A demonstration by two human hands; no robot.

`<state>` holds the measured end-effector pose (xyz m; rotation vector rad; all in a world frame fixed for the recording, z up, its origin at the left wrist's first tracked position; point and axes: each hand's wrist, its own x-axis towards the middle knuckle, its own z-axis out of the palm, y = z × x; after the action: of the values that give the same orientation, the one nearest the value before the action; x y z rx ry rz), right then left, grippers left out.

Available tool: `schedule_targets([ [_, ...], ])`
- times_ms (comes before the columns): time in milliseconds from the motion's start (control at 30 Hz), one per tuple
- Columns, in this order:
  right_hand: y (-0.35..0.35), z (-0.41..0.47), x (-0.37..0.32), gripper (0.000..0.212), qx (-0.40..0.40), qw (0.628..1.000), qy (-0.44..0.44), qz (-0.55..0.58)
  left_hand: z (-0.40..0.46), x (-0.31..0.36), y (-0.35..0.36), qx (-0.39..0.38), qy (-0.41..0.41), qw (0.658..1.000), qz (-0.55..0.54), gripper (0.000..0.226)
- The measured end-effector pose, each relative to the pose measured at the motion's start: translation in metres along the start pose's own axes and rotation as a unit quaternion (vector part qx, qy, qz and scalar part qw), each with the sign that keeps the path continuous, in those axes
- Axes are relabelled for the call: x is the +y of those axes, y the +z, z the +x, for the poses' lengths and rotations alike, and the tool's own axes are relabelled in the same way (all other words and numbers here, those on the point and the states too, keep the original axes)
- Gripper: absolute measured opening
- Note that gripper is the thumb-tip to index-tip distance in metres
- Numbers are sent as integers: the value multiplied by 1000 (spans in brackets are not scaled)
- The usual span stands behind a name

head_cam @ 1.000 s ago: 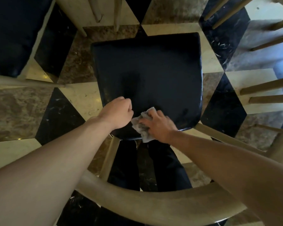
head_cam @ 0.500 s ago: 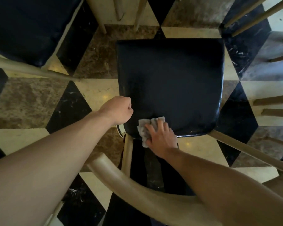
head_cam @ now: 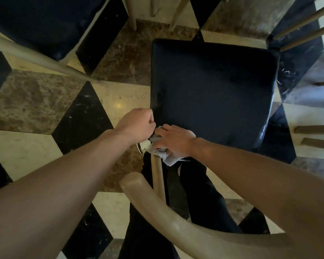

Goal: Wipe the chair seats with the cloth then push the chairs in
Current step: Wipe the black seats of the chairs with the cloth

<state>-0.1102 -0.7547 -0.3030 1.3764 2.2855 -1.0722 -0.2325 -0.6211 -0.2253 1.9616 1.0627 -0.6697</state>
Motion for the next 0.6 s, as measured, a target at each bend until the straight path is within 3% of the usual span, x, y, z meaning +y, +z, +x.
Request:
schedule_targets([
  [67,-6,14,-2,39,17,999,24,-20,-4,-2,-1,-11,-1,1000,-10,12],
  [233,-30,66,-9,51,104,973,207,-18,-7,-10,0,21,-2,999,-30,21],
  [333,-58,95,9,48,147,954,261,-33,-2,-20,-4,85,-2,995,-62,37],
  [467,-101,112,49,45,189,927,309,-95,6,-30,-13,176,-3,982,-73,32],
  [600,-139,122,90,38,251,891,371,-75,19,-37,-31,246,-32,961,-119,28],
])
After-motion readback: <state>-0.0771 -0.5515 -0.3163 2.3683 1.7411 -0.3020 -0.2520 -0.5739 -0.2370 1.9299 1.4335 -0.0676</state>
